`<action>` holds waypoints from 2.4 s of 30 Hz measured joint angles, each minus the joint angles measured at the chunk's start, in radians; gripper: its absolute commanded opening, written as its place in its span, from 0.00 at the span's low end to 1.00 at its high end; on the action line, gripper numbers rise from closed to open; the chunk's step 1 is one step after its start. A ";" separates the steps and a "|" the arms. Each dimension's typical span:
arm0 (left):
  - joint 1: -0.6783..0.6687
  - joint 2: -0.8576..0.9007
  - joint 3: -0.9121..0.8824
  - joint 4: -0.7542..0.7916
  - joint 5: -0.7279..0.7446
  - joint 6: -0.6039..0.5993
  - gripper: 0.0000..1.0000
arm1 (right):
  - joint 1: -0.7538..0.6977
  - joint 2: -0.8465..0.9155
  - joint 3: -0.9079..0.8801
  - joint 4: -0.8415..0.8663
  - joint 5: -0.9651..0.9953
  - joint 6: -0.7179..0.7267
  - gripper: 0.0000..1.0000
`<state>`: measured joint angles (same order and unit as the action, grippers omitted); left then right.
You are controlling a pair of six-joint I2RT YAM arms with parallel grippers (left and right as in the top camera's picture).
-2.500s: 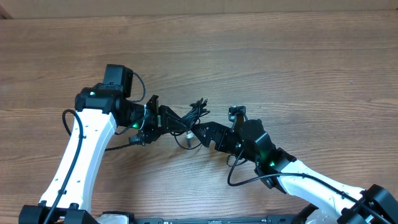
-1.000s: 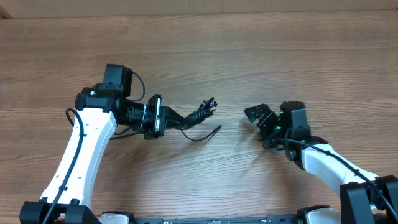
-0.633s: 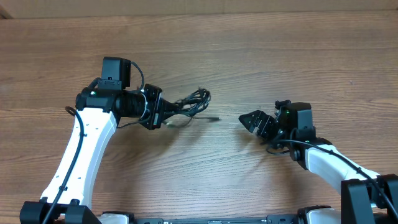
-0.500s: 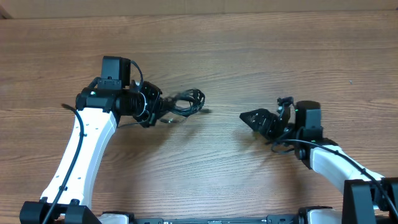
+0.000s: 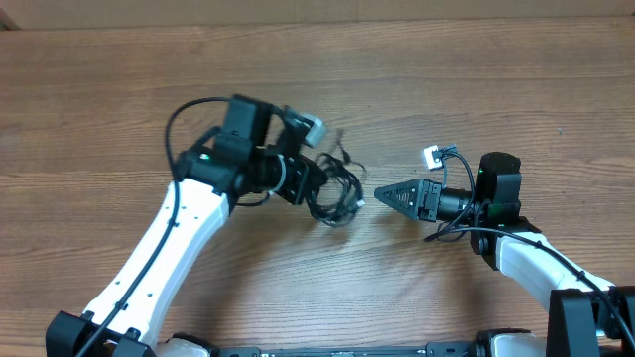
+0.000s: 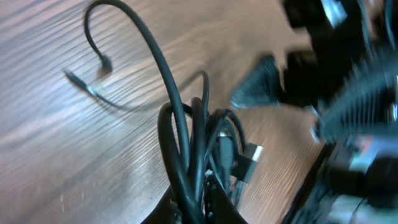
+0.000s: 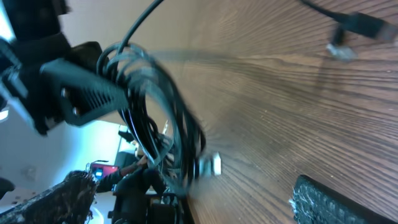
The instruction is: Untangle cables
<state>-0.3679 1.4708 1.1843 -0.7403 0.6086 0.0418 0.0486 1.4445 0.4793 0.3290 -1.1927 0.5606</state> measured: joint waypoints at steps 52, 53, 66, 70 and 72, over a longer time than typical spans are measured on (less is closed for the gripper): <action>-0.235 0.000 -0.166 0.098 -0.438 -1.500 0.49 | 0.262 -0.001 -0.005 0.073 0.426 0.562 0.04; -0.235 0.000 -0.180 0.143 -0.446 -1.518 0.45 | 0.263 -0.001 -0.005 0.072 0.426 0.562 0.04; -0.163 -0.001 -0.235 0.243 -0.530 -1.181 0.04 | 0.259 -0.002 -0.008 0.056 0.378 0.464 1.00; -0.028 -0.017 -0.230 0.229 -0.433 -0.840 0.04 | 0.215 -0.002 -0.008 -0.019 0.293 0.294 1.00; 0.044 -0.037 -0.220 0.210 -0.342 -0.683 0.04 | 0.170 -0.002 -0.008 -0.037 0.246 0.208 1.00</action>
<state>-0.3241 1.4342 0.9642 -0.5304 0.2668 -0.6415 0.2188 1.4425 0.4709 0.2916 -0.9470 0.7685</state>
